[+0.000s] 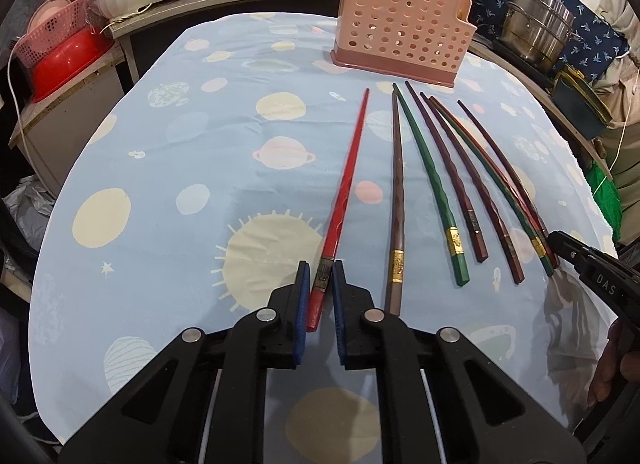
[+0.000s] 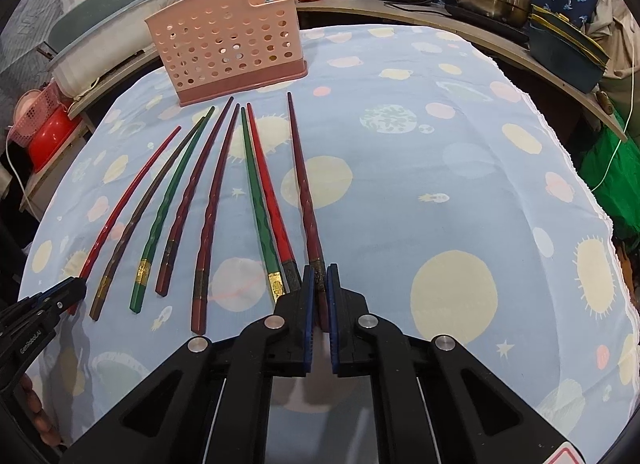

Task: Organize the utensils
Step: 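Grasp the red chopstick with the left tool while the right tool grasps a dark brown chopstick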

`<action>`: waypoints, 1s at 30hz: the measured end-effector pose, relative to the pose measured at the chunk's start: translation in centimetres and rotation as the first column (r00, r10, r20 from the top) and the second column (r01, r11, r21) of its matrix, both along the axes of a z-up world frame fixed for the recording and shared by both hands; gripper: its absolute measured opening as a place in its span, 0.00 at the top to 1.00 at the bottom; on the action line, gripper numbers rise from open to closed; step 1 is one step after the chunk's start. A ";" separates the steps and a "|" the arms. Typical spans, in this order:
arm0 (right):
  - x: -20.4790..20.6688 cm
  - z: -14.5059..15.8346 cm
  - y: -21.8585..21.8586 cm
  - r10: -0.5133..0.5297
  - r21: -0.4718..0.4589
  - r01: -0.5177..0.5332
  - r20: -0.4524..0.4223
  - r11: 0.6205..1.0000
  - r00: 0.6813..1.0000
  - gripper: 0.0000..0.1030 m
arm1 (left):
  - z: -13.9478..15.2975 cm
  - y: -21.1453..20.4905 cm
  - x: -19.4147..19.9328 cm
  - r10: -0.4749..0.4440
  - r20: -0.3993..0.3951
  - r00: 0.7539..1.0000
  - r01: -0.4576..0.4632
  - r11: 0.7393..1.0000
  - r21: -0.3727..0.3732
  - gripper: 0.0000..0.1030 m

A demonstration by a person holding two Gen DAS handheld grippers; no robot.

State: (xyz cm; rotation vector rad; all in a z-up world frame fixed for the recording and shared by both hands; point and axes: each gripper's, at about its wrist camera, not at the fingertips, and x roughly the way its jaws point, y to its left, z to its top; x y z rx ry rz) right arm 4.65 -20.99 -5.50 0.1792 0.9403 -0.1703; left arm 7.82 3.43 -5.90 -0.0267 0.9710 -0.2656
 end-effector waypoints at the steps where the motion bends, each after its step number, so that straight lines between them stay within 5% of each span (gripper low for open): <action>1: -0.2 0.1 0.0 -0.002 -0.002 0.002 0.001 1.000 1.000 0.99 | 0.1 0.0 -0.2 -0.001 0.000 1.000 0.001 1.000 -0.005 0.91; 9: -1.0 0.2 -0.7 -0.014 0.016 0.014 -0.002 1.000 1.000 0.99 | 0.9 0.1 -0.8 -0.003 0.012 1.000 0.003 1.000 -0.011 0.93; 13: -0.8 0.5 -0.6 -0.015 0.011 0.015 0.008 1.000 1.000 0.91 | 0.5 0.3 -0.6 0.010 -0.004 1.000 -0.010 1.000 -0.012 0.93; 30: 0.5 -0.7 0.7 0.039 -0.061 -0.039 -0.004 0.997 0.999 0.92 | -0.2 0.4 -0.3 0.010 -0.011 1.000 -0.010 1.000 -0.011 0.93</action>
